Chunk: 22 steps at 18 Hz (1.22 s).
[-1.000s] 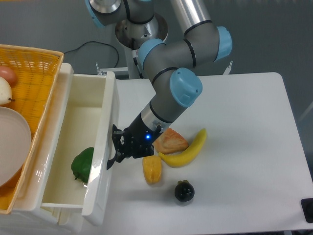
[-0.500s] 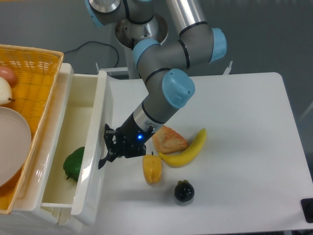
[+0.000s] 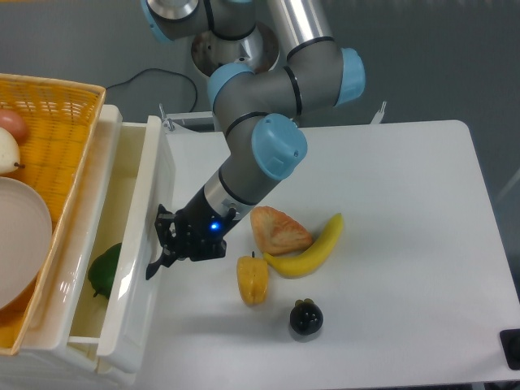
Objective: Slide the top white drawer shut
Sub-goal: 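Push the drawer front with the gripper into the cabinet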
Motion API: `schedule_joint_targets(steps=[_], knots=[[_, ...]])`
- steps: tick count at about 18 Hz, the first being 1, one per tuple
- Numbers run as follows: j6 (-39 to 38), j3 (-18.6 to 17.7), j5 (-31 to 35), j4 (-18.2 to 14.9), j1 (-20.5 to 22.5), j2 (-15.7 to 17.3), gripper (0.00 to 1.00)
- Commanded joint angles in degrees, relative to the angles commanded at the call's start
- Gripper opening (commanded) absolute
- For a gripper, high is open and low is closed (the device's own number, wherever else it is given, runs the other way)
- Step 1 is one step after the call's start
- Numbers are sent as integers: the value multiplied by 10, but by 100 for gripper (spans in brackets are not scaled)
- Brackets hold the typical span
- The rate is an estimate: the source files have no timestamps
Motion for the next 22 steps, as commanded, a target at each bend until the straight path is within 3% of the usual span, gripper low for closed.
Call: schedule_joint_targets(steps=[22], knots=[[2,0,-2,6,-36,-4,0]])
